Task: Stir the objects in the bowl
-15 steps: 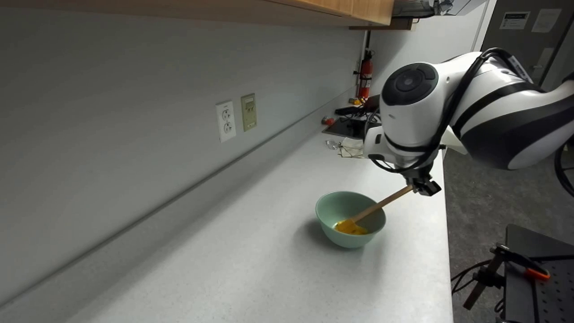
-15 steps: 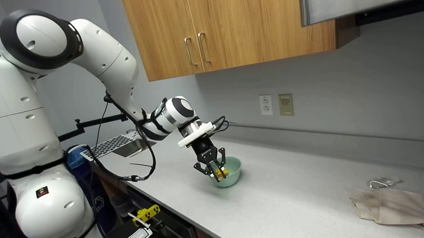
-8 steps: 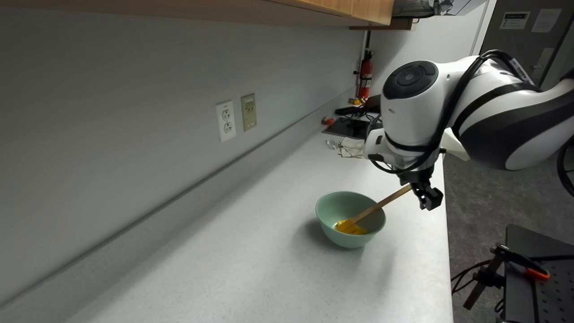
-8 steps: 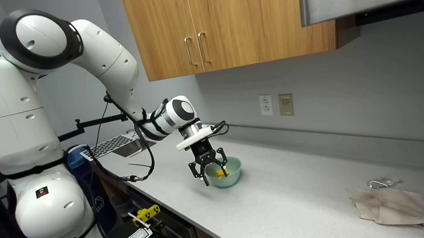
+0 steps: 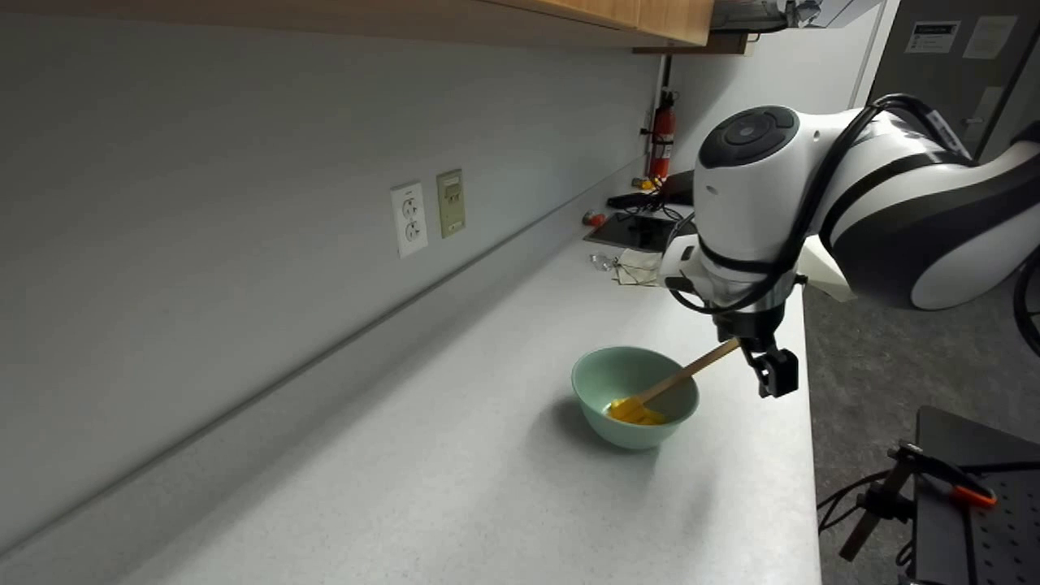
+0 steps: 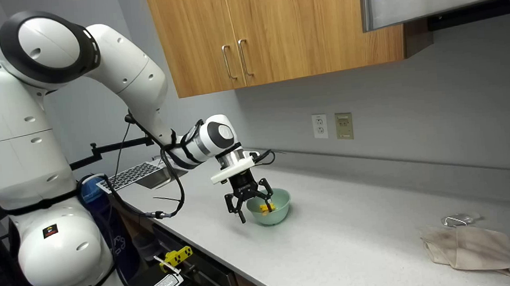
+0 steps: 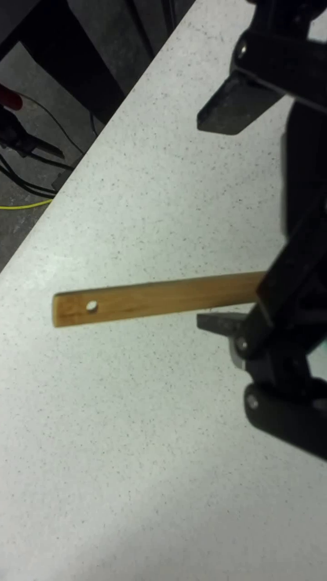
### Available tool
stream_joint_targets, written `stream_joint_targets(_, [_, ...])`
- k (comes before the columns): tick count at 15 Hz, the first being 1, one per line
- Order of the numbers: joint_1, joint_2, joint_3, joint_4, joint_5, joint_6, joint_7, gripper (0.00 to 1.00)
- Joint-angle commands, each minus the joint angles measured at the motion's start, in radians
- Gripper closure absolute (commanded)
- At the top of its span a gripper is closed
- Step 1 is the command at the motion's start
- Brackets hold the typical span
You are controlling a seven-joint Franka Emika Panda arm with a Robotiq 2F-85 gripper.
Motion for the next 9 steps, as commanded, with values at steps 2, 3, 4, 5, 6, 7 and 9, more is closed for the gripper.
stream_joint_targets(2, [-0.001, 0.000, -0.002, -0.003, 0.010, 0.010, 0.006, 0.00])
stream_joint_targets(3, [-0.001, 0.000, -0.003, -0.005, 0.011, 0.011, 0.007, 0.00])
stream_joint_targets(4, [-0.001, 0.000, -0.003, -0.006, 0.011, 0.011, 0.008, 0.00])
stream_joint_targets(5, [-0.001, 0.000, -0.004, -0.006, 0.011, 0.011, 0.008, 0.00])
stream_joint_targets(6, [-0.001, 0.000, -0.004, -0.006, 0.011, 0.011, 0.008, 0.00])
stream_joint_targets(7, [-0.001, 0.000, -0.004, -0.006, 0.011, 0.011, 0.008, 0.00])
stream_joint_targets(9, [-0.001, 0.000, -0.004, -0.006, 0.011, 0.011, 0.009, 0.00])
